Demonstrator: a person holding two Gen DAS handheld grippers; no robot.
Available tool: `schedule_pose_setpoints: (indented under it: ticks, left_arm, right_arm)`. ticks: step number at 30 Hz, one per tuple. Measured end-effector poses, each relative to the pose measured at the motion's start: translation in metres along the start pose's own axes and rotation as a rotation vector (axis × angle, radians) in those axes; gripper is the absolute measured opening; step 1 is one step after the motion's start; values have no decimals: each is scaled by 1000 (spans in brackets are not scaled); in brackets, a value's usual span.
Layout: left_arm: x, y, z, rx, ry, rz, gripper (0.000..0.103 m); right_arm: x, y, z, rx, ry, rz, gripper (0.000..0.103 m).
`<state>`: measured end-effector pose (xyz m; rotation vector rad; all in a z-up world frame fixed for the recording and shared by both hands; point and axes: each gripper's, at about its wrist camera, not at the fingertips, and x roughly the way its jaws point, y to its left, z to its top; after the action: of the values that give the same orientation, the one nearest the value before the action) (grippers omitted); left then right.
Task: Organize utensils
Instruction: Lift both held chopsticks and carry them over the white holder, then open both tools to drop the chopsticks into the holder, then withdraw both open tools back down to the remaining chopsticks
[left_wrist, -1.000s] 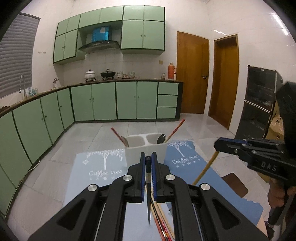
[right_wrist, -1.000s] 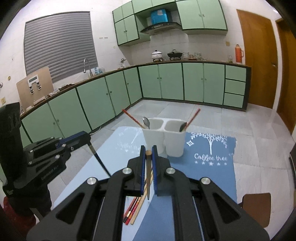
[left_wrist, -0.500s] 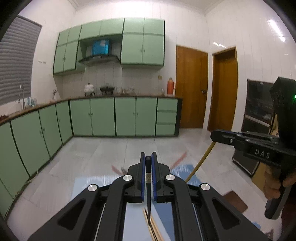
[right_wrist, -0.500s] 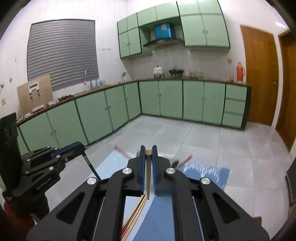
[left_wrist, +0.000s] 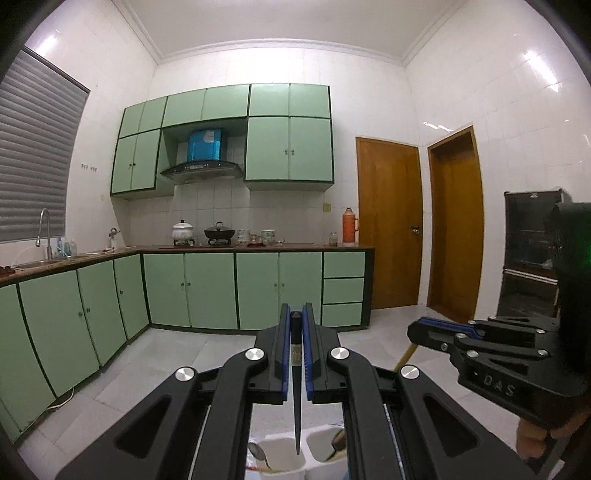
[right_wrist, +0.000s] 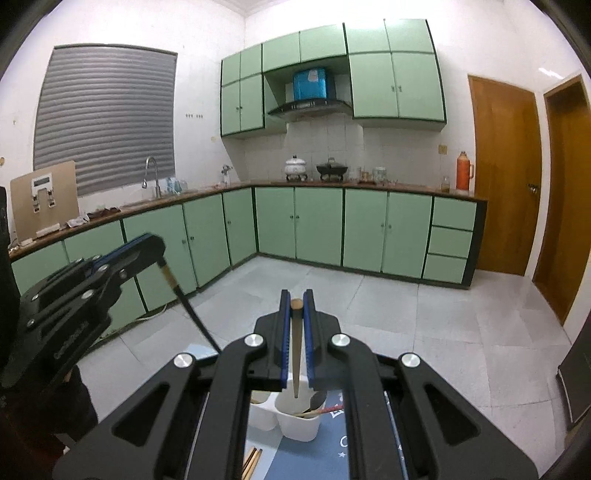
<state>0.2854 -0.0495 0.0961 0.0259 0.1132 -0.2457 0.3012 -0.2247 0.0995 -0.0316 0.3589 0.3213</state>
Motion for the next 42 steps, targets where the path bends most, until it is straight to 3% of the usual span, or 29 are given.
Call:
schedule_pose_setpoints:
  ticks: [9,15,19,27,30,36,42]
  left_arm:
    - [68,18,-64,-33,203,8,6]
    - [78,23,-88,-51,282,6,8]
    - [63,28,-82,-61,269,10,20]
    - [-6,31,-61,-75,182,27,44]
    - [-41,29,-67,-84,167,33,49]
    - [-82,24,-95,-83,212,47,56]
    - [-104,12,-149,-69,332,45,58]
  right_arm:
    - [58,-12,-40,49,124,21,6]
    - [76,-12,-57,75,182,40,10]
    - [64,-14,-54,79,151,23,14]
    - [-1,-24,-59,79,35,-43,63]
    - [-26,-28,-75,96,12,-53,71]
    - [-63,-18,-123,115,36,-71,81]
    - [-80,6,-178,124,85,-81,86]
